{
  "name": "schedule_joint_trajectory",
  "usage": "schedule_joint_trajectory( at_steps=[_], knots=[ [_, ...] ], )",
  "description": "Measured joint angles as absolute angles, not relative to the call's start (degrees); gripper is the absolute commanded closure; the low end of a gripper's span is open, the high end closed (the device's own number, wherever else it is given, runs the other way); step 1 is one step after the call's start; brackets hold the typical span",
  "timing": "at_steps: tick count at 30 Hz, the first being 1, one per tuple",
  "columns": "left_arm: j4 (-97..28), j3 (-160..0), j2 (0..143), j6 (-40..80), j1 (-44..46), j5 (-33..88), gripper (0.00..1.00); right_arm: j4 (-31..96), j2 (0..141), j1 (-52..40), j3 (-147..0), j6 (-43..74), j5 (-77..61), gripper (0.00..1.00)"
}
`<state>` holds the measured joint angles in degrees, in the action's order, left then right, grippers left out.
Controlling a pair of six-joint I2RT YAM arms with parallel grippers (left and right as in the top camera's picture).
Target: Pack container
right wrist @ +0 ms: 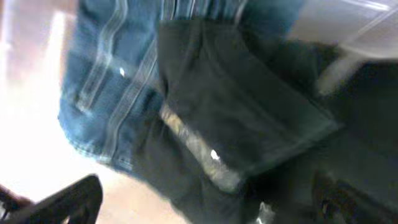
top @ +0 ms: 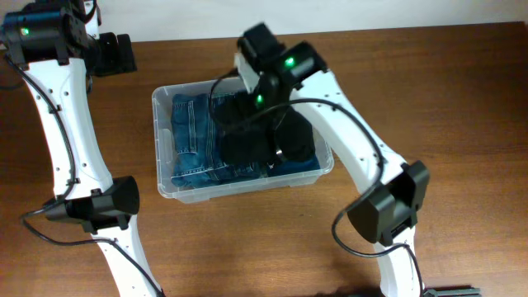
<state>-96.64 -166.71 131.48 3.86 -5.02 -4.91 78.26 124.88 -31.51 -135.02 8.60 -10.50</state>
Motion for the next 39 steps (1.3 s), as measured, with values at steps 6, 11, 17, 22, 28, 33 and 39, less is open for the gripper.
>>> schedule_joint_trajectory(
  at_steps=[6, 11, 17, 22, 28, 33, 39],
  knots=[
    [-96.6, -166.7, 131.5, 3.9, -5.0, -4.9, 0.01, 86.1, 124.7, -31.5, -149.0, 8.6, -0.7, 0.02],
    [-96.6, -166.7, 131.5, 3.9, -5.0, -4.9, 0.01, 90.1, 124.6, -31.5, -153.6, 8.5, 6.8, 0.02],
    [-96.6, -166.7, 131.5, 3.9, -5.0, -4.9, 0.01, 96.3, 124.7, -31.5, -153.6, 8.4, 9.9, 0.02],
    [-96.7, -166.7, 131.5, 3.9, -5.0, -4.9, 0.01, 97.0, 124.7, -30.1, -153.6, 8.6, 10.5, 0.02],
    [-96.7, -166.7, 131.5, 3.9, -5.0, -4.9, 0.01, 97.0, 124.2, -25.4, -153.6, 8.6, 10.7, 0.02],
    [-96.7, -166.7, 131.5, 3.9, -5.0, -4.9, 0.01, 90.0, 119.2, -20.8, -153.3, 8.6, 10.7, 0.02],
    [-96.6, -166.7, 131.5, 3.8, -5.0, -4.9, 0.01, 73.9, 102.8, -12.6, -141.8, 5.1, 5.6, 0.02]
  ],
)
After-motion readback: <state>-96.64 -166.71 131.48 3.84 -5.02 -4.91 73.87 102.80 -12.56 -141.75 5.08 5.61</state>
